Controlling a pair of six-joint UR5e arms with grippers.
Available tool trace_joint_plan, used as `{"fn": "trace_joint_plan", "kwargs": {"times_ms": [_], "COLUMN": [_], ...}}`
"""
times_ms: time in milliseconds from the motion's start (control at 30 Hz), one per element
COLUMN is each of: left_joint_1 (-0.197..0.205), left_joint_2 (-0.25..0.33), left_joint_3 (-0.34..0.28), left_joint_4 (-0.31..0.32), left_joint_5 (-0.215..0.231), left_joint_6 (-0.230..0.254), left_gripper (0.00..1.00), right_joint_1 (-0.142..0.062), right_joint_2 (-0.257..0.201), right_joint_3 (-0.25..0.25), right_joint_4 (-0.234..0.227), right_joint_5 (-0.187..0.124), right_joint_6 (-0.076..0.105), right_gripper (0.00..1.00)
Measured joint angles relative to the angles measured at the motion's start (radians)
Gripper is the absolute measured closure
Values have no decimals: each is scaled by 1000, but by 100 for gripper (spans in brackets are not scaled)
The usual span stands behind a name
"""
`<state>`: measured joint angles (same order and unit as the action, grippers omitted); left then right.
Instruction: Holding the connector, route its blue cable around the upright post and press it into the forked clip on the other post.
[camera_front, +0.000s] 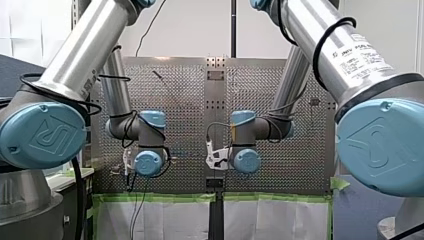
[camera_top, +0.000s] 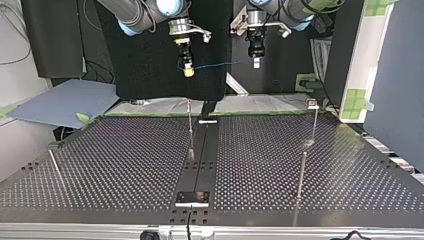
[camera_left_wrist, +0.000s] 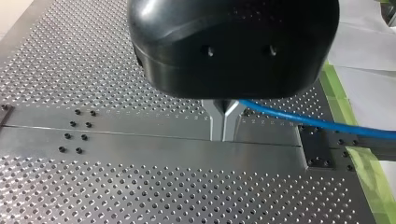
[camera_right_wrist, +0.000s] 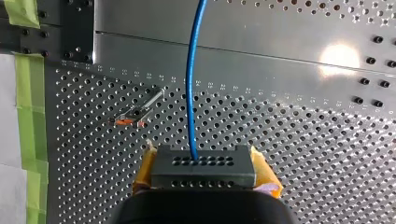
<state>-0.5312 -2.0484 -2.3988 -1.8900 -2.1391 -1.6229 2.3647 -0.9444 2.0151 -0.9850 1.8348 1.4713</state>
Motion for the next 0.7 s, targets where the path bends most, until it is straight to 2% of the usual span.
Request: {"fn": "trace_joint_plan", "kwargs": {"times_ms": [567,700], "left_joint_1": [0,12], "left_joint_2": [0,-7], "left_joint_3": [0,2], "left_joint_4": [0,7], "left_joint_5": [0,5], "left_joint_6": [0,7], "left_gripper": [100,100], "right_joint_1": [0,-14], "right_joint_2": [0,14], "right_joint_3": [0,-14], "right_joint_4": [0,14], "right_joint_5": [0,14], "right_joint_6": [0,-6], "right_gripper": [100,100]}}
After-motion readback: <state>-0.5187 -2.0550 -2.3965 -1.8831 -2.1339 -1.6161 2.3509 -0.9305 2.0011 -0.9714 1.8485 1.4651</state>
